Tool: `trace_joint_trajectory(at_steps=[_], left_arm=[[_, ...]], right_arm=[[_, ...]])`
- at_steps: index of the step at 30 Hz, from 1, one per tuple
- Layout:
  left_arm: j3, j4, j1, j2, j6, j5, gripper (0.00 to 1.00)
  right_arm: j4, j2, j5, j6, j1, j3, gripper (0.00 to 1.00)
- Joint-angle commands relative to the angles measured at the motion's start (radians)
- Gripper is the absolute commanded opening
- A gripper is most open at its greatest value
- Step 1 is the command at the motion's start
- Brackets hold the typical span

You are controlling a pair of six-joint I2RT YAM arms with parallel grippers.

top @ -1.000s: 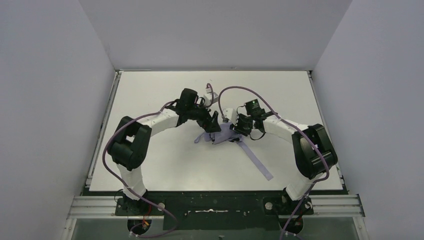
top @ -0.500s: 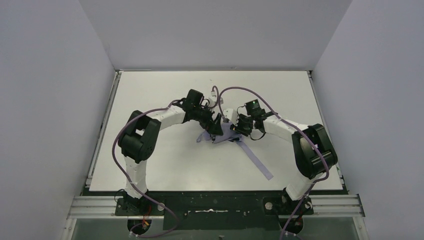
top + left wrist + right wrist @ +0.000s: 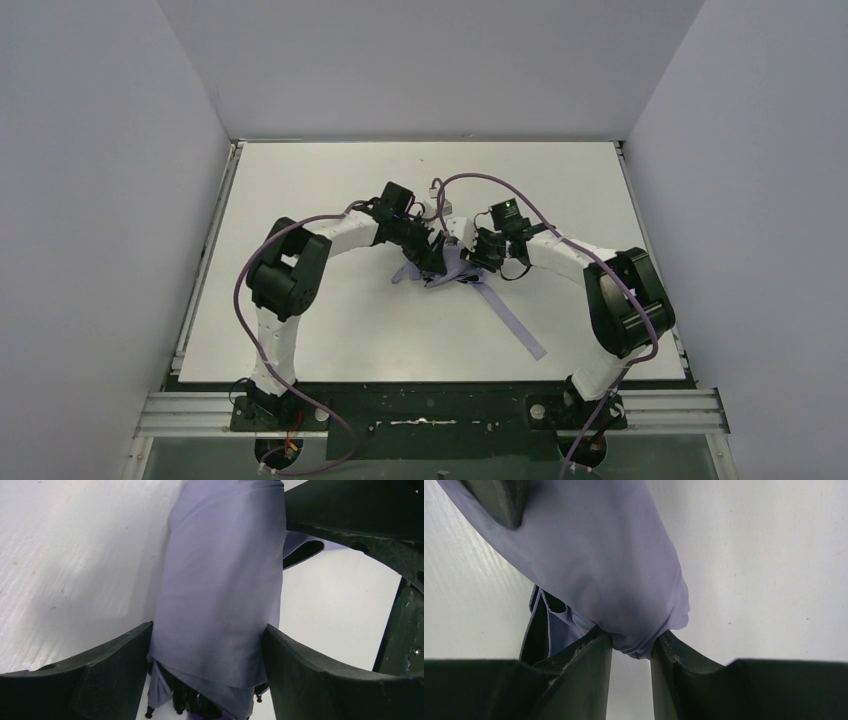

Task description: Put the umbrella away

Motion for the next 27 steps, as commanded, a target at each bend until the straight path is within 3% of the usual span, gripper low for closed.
trace_joint_trajectory(at_steps=[1, 9, 14, 15, 21, 27], left_arm=[[0.035, -0.081, -0.057, 0.040, 0.058, 0.009, 0.68], [0.051, -0.126, -0.064, 0.043, 0.087, 0.000, 0.40], [0.060, -0.153, -0.066, 0.039, 0.106, -0.043, 0.04], [0.066, -0.163, -0.065, 0.042, 0.109, -0.055, 0.00], [0.095, -0.186, -0.054, 0.057, 0.098, -0.074, 0.00], [0.101, -0.205, -0.054, 0.058, 0.112, -0.097, 0.00]], right_arm=[[-0.025, 0.041, 0.050, 0.011, 0.015, -0.016, 0.12], [-0.003, 0.028, 0.044, 0.027, 0.013, -0.023, 0.15], [0.009, -0.002, 0.037, 0.054, 0.013, -0.021, 0.38], [0.006, -0.014, 0.036, 0.062, 0.013, -0.018, 0.41], [0.036, -0.128, 0.034, 0.180, 0.010, -0.030, 0.52], [0.117, -0.306, 0.028, 0.452, 0.003, -0.083, 0.58]])
